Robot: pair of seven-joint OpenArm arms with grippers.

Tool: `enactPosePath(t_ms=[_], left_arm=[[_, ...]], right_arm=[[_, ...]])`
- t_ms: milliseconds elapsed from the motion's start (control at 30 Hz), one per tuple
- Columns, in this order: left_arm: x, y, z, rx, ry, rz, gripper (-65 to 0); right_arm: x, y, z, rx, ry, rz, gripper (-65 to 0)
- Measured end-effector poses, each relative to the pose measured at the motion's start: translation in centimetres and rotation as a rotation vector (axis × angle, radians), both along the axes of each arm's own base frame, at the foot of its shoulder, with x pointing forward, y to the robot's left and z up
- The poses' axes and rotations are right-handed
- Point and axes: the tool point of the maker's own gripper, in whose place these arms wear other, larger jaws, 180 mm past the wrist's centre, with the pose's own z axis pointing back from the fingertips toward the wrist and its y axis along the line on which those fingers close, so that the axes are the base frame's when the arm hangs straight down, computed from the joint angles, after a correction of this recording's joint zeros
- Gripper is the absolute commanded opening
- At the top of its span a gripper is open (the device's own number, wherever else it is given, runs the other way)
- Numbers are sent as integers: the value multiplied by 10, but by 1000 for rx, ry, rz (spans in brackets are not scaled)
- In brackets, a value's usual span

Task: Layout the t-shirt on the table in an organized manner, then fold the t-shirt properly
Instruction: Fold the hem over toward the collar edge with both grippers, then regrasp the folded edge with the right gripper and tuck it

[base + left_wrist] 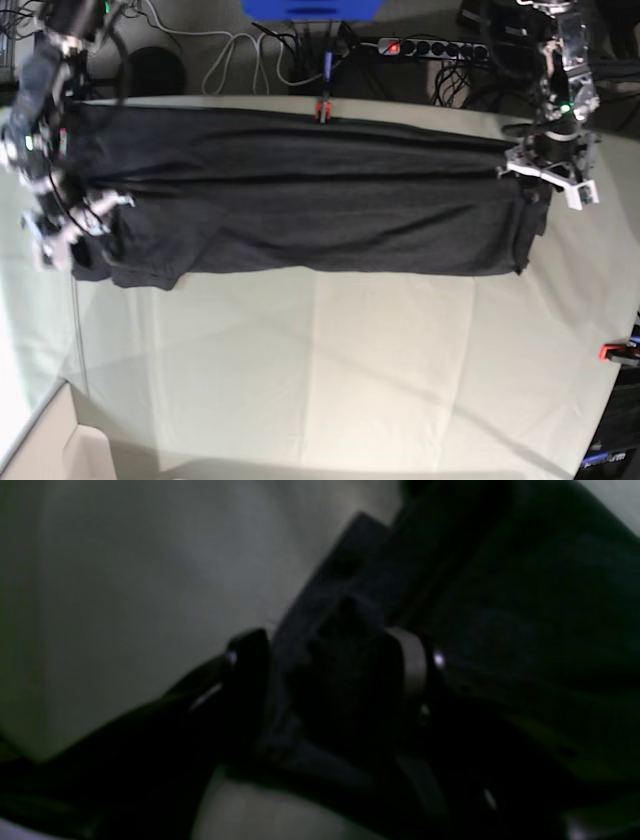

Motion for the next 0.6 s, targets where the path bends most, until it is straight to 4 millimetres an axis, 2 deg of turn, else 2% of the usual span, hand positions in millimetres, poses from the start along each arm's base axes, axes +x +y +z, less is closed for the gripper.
enactPosePath(t_ms=[133, 233, 400, 600], left_arm=[[-5, 8, 1, -14, -12, 61, -313], [-6, 10, 1, -15, -12, 72, -313], [-6, 10, 1, -15, -13, 72, -313], [-6, 10, 0, -16, -12, 72, -313]], right_arm=[[27, -4, -13, -38, 81, -18, -282], [41, 4, -25, -27, 108, -3, -282], [31, 6, -57, -22, 221, 3, -282], [41, 5, -45, -6, 113, 5, -283]])
